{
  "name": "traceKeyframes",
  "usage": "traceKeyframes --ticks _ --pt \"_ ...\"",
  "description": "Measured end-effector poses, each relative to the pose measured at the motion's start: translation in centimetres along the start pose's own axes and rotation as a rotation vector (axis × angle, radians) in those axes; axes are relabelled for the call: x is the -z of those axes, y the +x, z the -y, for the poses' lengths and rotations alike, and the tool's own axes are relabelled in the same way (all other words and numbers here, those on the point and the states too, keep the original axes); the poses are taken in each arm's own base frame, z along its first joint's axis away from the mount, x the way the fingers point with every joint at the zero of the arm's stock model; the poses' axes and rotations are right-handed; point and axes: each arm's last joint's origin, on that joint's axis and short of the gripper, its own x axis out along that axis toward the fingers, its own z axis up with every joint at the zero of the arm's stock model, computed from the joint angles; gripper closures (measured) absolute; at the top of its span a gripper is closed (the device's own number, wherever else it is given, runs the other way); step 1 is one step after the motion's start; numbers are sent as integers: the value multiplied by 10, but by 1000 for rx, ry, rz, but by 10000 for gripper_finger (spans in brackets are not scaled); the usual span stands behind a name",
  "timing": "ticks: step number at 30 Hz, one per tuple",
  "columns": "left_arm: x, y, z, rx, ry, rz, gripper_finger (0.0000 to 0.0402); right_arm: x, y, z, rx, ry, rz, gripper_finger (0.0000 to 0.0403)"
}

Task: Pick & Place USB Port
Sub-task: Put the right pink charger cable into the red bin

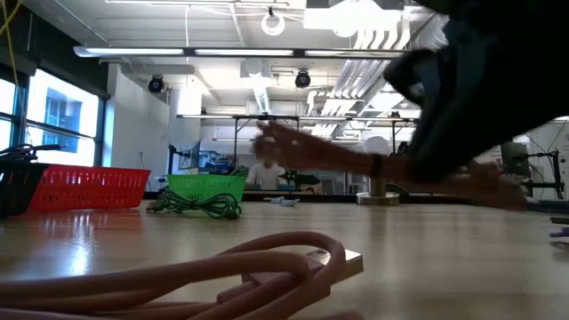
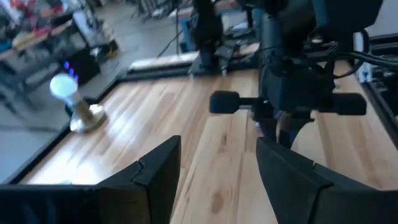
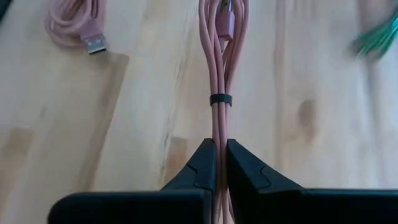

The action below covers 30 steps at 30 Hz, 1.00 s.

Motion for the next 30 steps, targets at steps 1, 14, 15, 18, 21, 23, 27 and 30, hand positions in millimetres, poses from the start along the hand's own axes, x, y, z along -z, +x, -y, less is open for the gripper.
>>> traceKeyframes --ticks 1,14,15,18,21,23,27,30 --pt "1 0 0 7 12 13 199 -5 -3 0 19 -29 6 393" --pt "-14 9 -15 60 164 82 199 -65 -98 3 116 -268 308 393" --pt "-15 9 -16 70 166 91 199 -67 -104 4 114 -298 326 393" --pt "-19 14 -19 117 181 110 199 -73 -119 6 113 -366 396 393" --pt "-24 22 -22 220 168 152 199 -79 -124 10 137 -431 439 393" --pt "-27 28 -25 284 151 176 199 -81 -120 15 134 -476 436 393" --pt "-31 37 -33 340 134 208 199 -86 -114 27 97 -499 436 393" --pt "-32 42 -36 379 130 220 199 -87 -110 35 103 -508 417 393"
